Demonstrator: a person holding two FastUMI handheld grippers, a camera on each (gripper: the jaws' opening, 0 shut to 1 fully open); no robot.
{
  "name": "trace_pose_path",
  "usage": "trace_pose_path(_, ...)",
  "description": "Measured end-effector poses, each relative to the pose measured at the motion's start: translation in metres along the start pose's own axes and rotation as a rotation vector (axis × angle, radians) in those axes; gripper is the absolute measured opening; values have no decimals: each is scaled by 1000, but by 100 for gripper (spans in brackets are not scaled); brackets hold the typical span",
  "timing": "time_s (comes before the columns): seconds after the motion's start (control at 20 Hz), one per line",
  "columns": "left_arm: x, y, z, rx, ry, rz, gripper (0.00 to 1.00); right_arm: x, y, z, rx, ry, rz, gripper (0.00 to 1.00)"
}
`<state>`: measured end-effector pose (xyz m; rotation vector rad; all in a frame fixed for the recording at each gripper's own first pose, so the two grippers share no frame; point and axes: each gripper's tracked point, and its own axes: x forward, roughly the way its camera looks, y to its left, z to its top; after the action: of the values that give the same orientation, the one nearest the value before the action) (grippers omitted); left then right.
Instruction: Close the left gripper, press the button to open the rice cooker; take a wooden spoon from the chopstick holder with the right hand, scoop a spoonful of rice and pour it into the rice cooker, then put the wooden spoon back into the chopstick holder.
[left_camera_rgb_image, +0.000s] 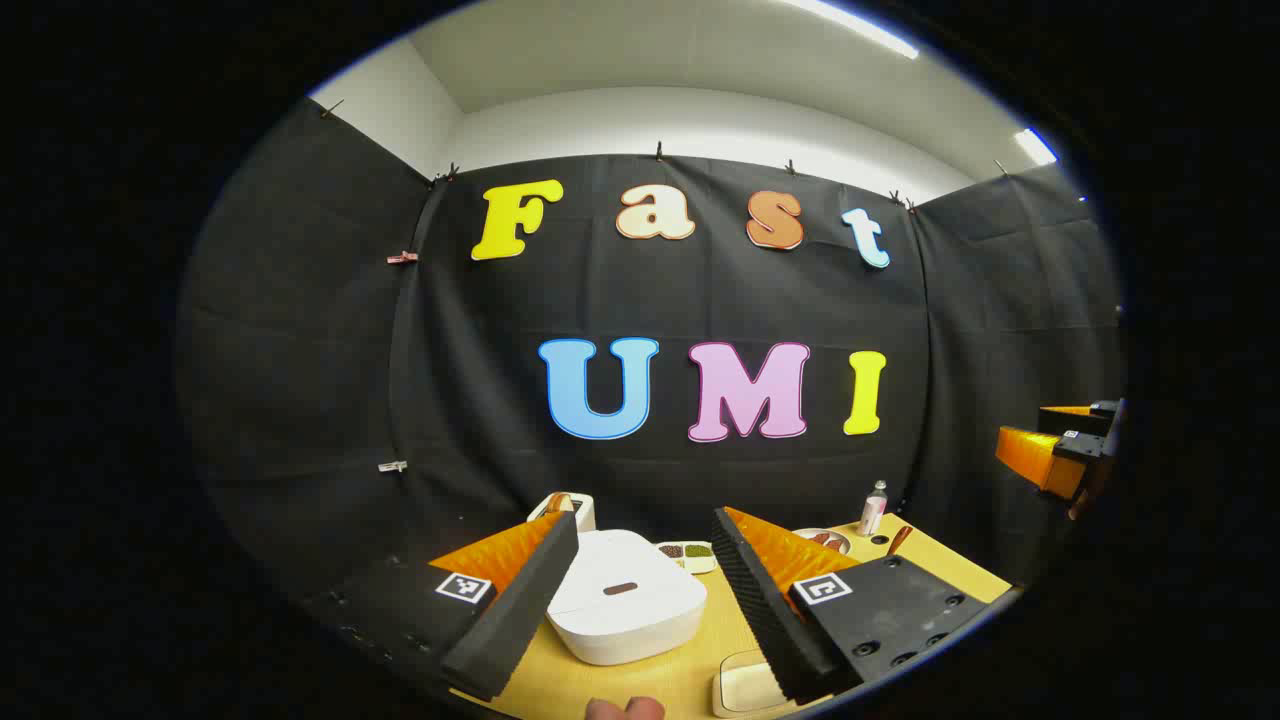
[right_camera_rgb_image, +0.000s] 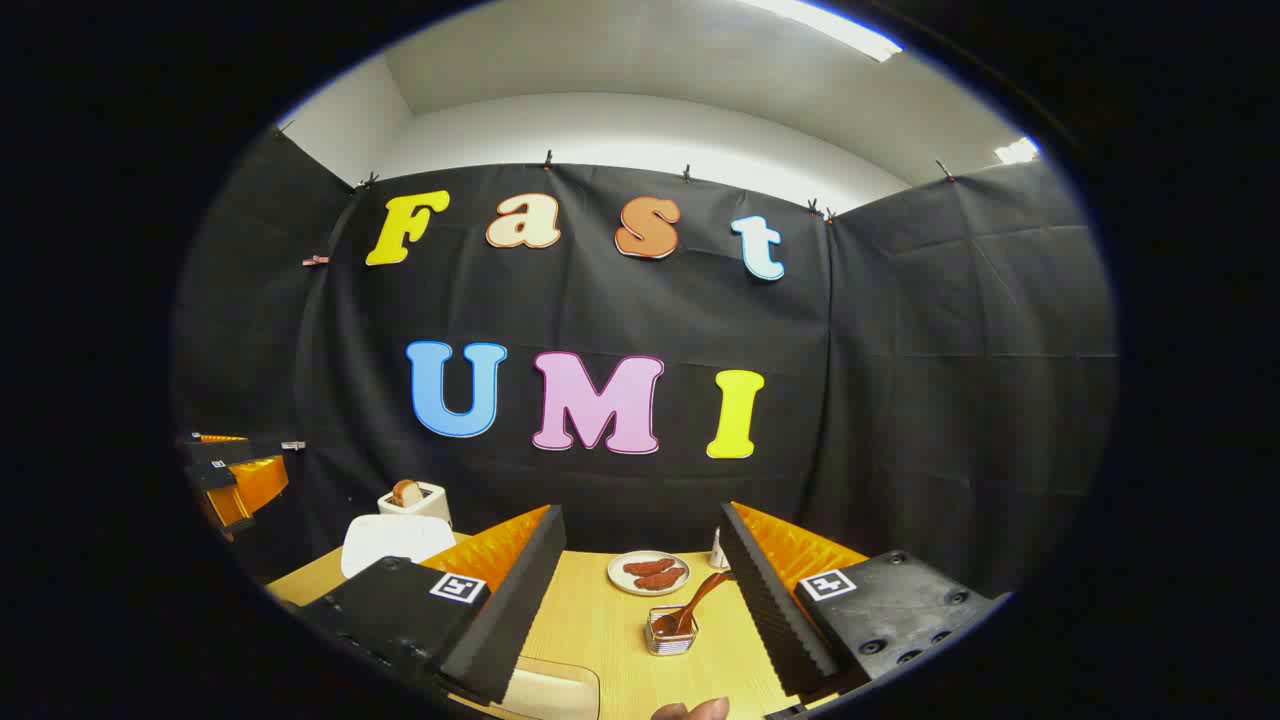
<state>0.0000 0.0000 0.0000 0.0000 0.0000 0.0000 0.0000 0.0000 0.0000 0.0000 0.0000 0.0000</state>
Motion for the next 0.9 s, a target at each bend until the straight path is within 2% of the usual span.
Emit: trace_pose_path(0.9, -1, -1, 4, 4, -2, -3, 94, -2, -6, 2, -11, -9, -8, 98)
